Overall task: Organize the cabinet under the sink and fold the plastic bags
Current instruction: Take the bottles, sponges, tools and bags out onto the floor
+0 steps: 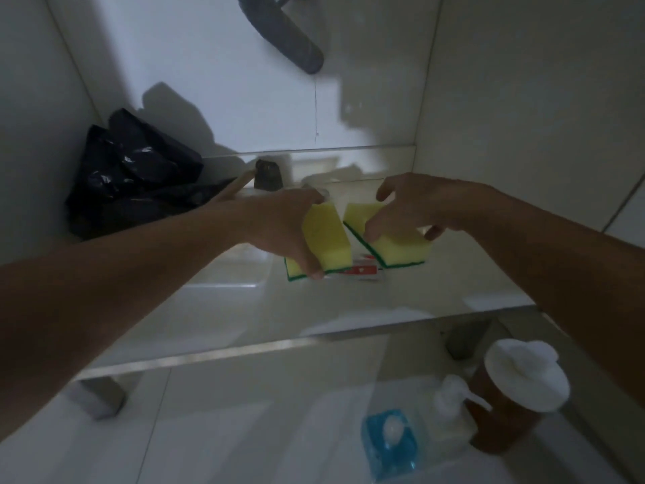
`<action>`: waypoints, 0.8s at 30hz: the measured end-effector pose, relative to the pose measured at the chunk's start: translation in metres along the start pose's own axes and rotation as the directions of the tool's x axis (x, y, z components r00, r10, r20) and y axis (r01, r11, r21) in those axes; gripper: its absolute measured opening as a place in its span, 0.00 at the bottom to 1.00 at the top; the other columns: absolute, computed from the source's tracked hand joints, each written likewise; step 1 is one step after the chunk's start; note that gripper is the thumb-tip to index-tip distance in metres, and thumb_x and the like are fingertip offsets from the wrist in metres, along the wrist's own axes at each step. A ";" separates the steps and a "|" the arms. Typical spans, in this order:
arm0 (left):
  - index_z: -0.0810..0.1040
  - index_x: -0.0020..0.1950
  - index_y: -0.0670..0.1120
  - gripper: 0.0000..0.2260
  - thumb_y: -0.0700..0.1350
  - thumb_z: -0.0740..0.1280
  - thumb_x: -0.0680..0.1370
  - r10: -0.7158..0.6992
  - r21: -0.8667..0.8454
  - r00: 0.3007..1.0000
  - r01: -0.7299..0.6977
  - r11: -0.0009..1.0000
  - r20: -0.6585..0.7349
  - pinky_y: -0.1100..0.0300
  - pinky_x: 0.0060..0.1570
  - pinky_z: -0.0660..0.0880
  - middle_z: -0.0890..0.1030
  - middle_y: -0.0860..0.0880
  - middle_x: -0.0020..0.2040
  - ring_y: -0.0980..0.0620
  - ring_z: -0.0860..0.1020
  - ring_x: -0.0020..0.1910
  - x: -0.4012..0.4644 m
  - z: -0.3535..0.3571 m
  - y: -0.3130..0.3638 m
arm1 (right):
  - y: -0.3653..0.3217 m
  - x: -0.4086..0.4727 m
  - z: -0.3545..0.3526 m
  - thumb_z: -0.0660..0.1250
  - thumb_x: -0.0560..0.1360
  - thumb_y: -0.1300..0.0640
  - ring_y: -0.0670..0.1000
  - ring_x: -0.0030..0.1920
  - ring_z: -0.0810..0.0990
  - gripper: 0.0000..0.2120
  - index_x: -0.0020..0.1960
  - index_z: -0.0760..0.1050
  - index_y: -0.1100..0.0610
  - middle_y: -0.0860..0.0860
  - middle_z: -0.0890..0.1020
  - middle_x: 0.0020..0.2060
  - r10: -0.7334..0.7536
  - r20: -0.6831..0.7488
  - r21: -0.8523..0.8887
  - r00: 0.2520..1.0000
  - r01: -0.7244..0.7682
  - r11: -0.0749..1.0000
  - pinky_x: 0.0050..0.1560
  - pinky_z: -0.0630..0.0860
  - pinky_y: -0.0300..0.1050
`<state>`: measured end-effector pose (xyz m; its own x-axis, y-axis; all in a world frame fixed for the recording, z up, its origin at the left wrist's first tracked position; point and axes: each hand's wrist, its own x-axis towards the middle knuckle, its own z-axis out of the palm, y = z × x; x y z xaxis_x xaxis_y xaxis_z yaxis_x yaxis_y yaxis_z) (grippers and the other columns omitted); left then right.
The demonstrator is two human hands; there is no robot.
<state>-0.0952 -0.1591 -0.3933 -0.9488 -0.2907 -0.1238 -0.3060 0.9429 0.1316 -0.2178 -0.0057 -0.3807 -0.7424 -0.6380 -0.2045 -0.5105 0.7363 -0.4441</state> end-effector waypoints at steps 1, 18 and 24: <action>0.52 0.78 0.53 0.53 0.60 0.79 0.61 0.002 0.019 1.000 -0.002 1.000 0.013 0.58 0.65 0.61 0.59 0.53 0.76 0.49 0.62 0.73 -0.014 0.003 0.004 | 0.000 -0.009 0.002 0.78 0.66 0.47 0.55 0.55 0.75 0.37 0.70 0.67 0.50 0.53 0.72 0.63 0.011 0.030 0.016 0.999 -0.012 1.000 0.52 0.80 0.54; 0.59 0.72 0.47 0.47 0.60 0.78 0.61 0.013 0.029 0.926 -0.026 0.999 0.377 0.56 0.60 0.70 0.66 0.50 0.64 0.51 0.64 0.64 -0.140 0.189 -0.020 | 0.019 -0.095 0.169 0.76 0.63 0.42 0.54 0.46 0.79 0.35 0.65 0.68 0.53 0.51 0.74 0.55 -0.024 0.465 -0.174 0.885 0.118 0.978 0.34 0.84 0.52; 0.53 0.75 0.43 0.52 0.58 0.78 0.61 -0.015 0.022 0.953 0.008 1.000 0.303 0.54 0.63 0.70 0.62 0.48 0.70 0.49 0.60 0.69 -0.139 0.249 -0.034 | 0.036 -0.078 0.246 0.75 0.63 0.40 0.58 0.62 0.74 0.38 0.66 0.66 0.55 0.54 0.71 0.61 -0.027 0.340 -0.285 0.940 0.130 0.949 0.51 0.72 0.47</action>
<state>0.0667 -0.1102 -0.6259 -0.8757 -0.2415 -0.4181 -0.3121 0.9438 0.1085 -0.0716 0.0148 -0.5958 -0.5366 -0.6962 -0.4768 -0.7054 0.6802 -0.1994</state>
